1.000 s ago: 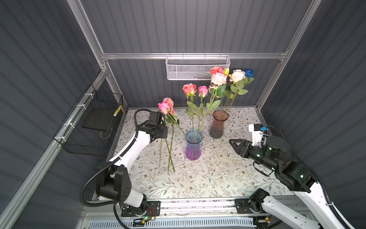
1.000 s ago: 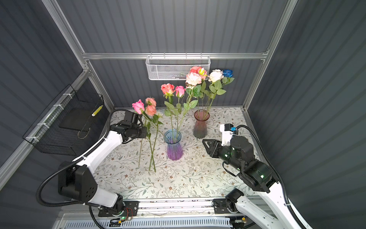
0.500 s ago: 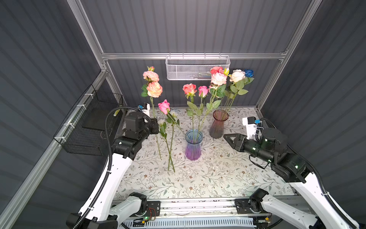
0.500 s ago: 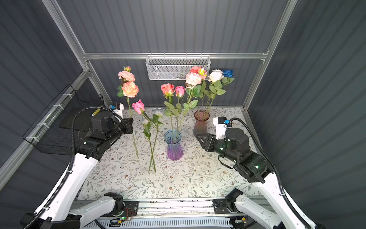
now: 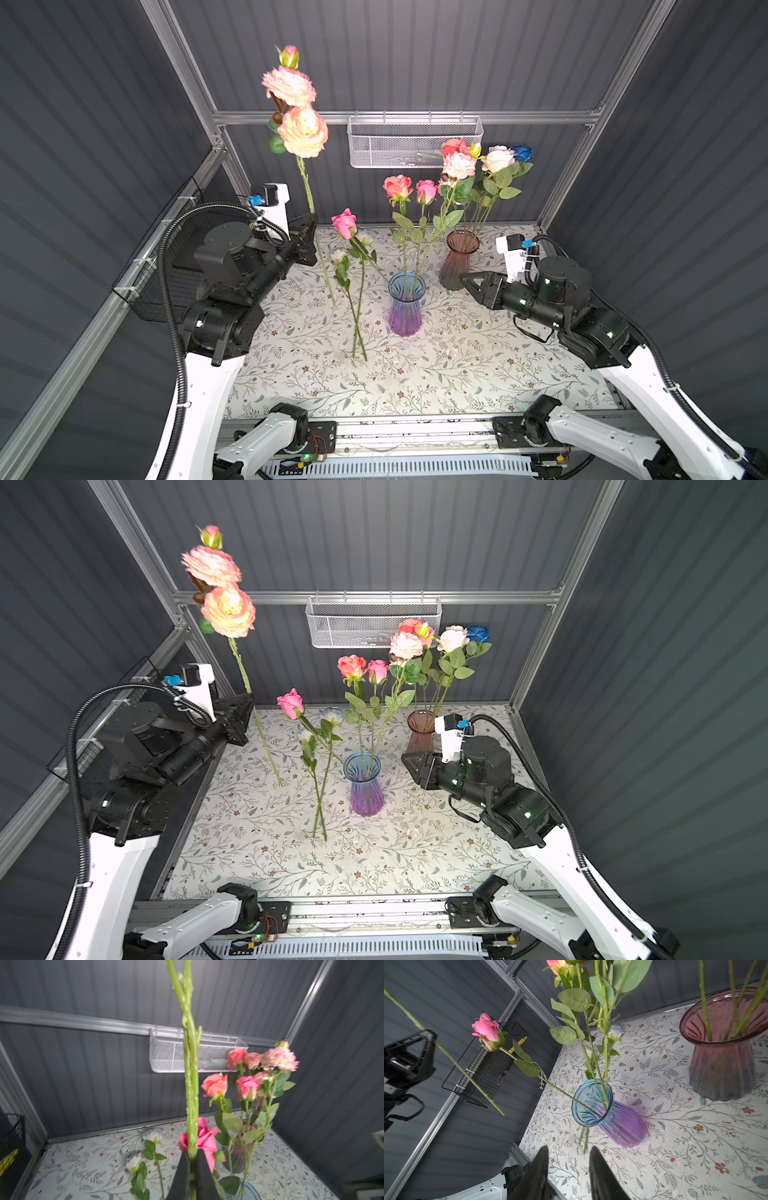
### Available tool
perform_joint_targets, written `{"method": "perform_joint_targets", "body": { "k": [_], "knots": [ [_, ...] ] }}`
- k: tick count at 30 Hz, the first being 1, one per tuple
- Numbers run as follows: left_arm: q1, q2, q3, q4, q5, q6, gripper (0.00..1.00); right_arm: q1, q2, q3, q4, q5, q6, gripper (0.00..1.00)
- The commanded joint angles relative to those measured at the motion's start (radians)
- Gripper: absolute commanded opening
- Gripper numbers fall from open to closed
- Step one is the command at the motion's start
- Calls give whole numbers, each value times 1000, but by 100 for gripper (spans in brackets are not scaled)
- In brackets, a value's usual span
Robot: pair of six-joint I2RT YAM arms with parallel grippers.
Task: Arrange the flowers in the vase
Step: 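Carry the pink spray rose over the vase and lower its stem in, left gripper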
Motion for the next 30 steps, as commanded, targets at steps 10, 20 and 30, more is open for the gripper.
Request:
{"method": "perform_joint_targets", "body": {
  "k": [10,20,30],
  "knots": [
    [-2,46,36,176,349,-171,0,7,-1,21,33,19,4,36],
    [-171,212,87,274,247,-131,0,8,5,12,77,4,32,36],
    [-341,330,21,402,-44,37,0,7,2,-7,83,20,14,36]
  ]
}}
